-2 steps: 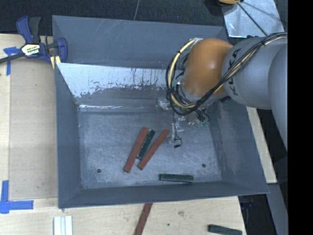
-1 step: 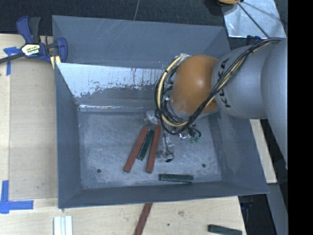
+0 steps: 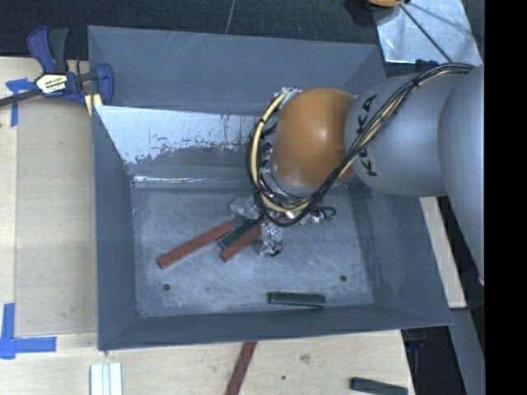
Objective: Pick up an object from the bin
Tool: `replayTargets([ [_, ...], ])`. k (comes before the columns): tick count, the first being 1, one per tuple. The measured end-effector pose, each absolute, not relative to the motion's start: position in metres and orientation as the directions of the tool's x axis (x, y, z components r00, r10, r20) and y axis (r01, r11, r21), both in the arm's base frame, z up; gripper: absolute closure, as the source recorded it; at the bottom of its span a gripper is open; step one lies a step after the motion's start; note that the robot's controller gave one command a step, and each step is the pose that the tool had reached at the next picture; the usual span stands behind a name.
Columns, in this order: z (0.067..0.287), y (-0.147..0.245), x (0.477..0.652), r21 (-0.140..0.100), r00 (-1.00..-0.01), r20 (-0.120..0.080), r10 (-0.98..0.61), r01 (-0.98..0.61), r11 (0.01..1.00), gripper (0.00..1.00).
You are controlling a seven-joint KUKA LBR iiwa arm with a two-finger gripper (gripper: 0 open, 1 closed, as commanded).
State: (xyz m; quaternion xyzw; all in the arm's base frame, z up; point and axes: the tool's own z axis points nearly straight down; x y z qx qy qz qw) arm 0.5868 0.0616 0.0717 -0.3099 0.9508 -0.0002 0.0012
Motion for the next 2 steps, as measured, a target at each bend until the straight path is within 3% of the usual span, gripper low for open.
replayTargets([
  [1, 0.072, 0.062, 0.587, -0.002, -0.808, -0.004, -0.589, -0.589, 0.808, 1.00],
  [2, 0.254, 0.048, 0.577, -0.006, -0.813, -0.010, -0.582, -0.582, 0.814, 1.00],
])
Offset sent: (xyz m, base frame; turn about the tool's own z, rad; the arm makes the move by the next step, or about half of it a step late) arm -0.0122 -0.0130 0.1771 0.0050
